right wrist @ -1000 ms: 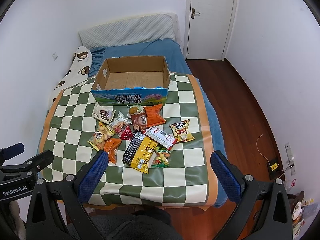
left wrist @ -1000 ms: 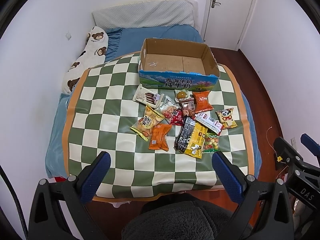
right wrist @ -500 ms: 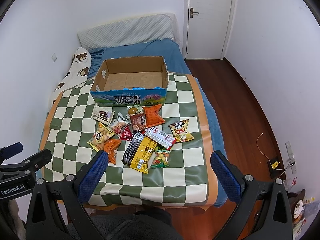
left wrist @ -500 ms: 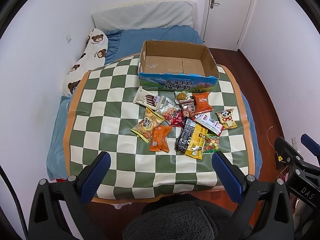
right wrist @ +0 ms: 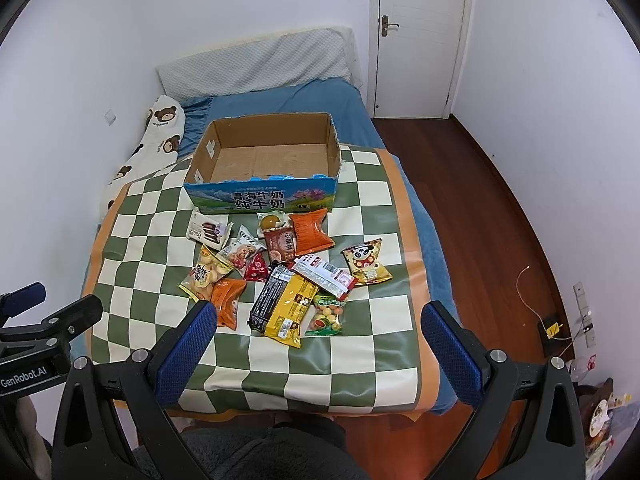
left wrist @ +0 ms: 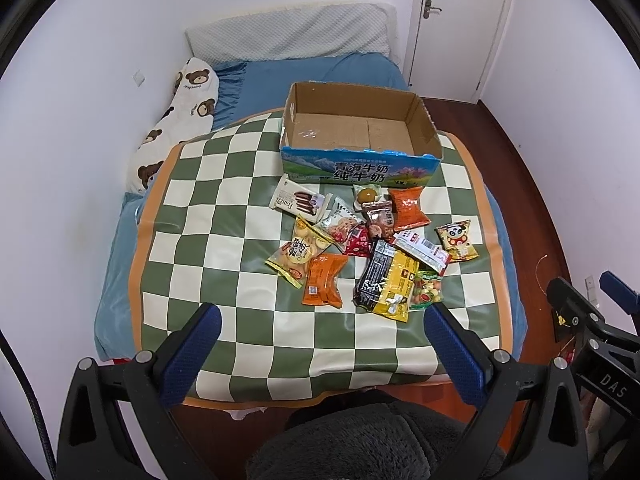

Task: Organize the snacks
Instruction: 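Grasp the yellow biscuit bag with left tool while right tool grasps black-yellow bag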

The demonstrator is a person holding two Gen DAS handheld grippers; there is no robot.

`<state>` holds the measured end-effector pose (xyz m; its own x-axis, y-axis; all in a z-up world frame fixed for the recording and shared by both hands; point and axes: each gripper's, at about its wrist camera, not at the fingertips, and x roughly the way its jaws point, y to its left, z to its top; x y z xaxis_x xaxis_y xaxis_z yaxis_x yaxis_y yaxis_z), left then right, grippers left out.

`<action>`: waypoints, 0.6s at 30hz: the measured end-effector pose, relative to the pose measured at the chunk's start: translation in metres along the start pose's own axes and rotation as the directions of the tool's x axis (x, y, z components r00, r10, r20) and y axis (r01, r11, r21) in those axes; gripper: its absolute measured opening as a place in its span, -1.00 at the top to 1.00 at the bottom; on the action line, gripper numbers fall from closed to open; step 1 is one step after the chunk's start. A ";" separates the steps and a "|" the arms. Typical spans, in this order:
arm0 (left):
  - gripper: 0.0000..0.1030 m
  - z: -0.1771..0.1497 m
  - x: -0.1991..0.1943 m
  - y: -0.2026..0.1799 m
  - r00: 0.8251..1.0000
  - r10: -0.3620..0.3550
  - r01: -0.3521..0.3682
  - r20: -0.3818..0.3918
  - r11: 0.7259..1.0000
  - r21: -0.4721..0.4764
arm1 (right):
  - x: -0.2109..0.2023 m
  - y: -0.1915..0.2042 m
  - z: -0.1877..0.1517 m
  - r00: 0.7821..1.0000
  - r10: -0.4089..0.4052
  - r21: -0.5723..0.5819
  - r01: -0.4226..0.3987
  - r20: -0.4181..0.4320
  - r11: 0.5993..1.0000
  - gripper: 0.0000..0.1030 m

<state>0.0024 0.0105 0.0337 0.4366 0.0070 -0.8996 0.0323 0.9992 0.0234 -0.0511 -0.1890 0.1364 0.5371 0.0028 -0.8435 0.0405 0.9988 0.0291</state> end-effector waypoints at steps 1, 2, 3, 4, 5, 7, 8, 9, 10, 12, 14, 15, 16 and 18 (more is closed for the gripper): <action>-1.00 0.002 0.006 0.004 1.000 0.014 -0.014 0.001 1.000 -0.010 | 0.002 0.000 0.000 1.000 0.002 0.005 -0.002 -0.006 1.000 -1.00; -1.00 0.003 0.011 0.007 1.000 0.027 -0.027 -0.002 1.000 -0.017 | 0.007 -0.001 -0.002 1.000 0.007 0.012 -0.007 -0.014 1.000 -1.00; -1.00 0.005 0.021 0.010 0.999 0.041 -0.041 -0.009 0.999 -0.025 | 0.016 -0.002 -0.002 1.000 0.015 0.023 -0.014 -0.026 1.000 -1.00; -1.00 0.004 0.032 0.013 0.998 0.054 -0.055 -0.020 0.998 -0.030 | 0.025 -0.002 -0.003 0.999 0.019 0.032 -0.018 -0.042 0.999 -1.00; -1.00 0.005 0.046 0.016 0.997 0.073 -0.074 -0.034 0.997 -0.033 | 0.037 -0.002 -0.003 0.998 0.025 0.040 -0.023 -0.060 0.999 -1.00; -1.00 0.007 0.072 0.022 0.992 0.111 -0.113 -0.065 0.993 -0.029 | 0.067 -0.005 -0.005 0.993 0.046 0.072 -0.039 -0.105 0.997 -1.00; -1.00 0.007 0.085 0.024 0.989 0.126 -0.128 -0.073 0.991 -0.026 | 0.084 -0.005 -0.007 0.990 0.051 0.083 -0.040 -0.129 0.996 -1.00; -1.00 0.008 0.098 0.026 0.986 0.145 -0.147 -0.082 0.989 -0.019 | 0.105 -0.006 -0.009 0.985 0.058 0.097 -0.043 -0.163 0.994 -1.00; -1.00 0.008 0.114 0.029 0.981 0.164 -0.166 -0.101 0.986 -0.006 | 0.124 -0.005 -0.010 0.980 0.068 0.111 -0.048 -0.188 0.993 -1.00; -1.00 0.009 0.148 0.034 0.976 0.172 -0.170 -0.135 0.985 0.024 | 0.167 -0.004 -0.016 0.965 0.087 0.145 -0.052 -0.247 0.988 -1.00; -1.00 0.011 0.186 0.041 0.965 0.180 -0.173 -0.193 0.984 0.052 | 0.209 -0.002 -0.022 0.946 0.121 0.182 -0.067 -0.300 0.981 -1.00; -1.00 0.012 0.200 0.044 0.962 0.174 -0.166 -0.209 0.984 0.059 | 0.235 -0.001 -0.027 0.933 0.136 0.203 -0.069 -0.335 0.977 -1.00; -1.00 0.014 0.221 0.047 0.955 0.185 -0.173 -0.230 0.982 0.070 | 0.255 0.000 -0.030 0.920 0.149 0.215 -0.073 -0.363 0.974 -1.00; -1.00 0.015 0.246 0.050 0.948 0.190 -0.171 -0.255 0.981 0.095 | 0.296 0.005 -0.037 0.896 0.164 0.238 -0.067 -0.413 0.969 -1.00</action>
<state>0.1253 0.0615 -0.1799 0.1906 0.2065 -0.9597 0.0426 0.9750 0.2182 0.0769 -0.1815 -0.1328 0.1395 0.1870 -0.9724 0.2040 0.9555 0.2130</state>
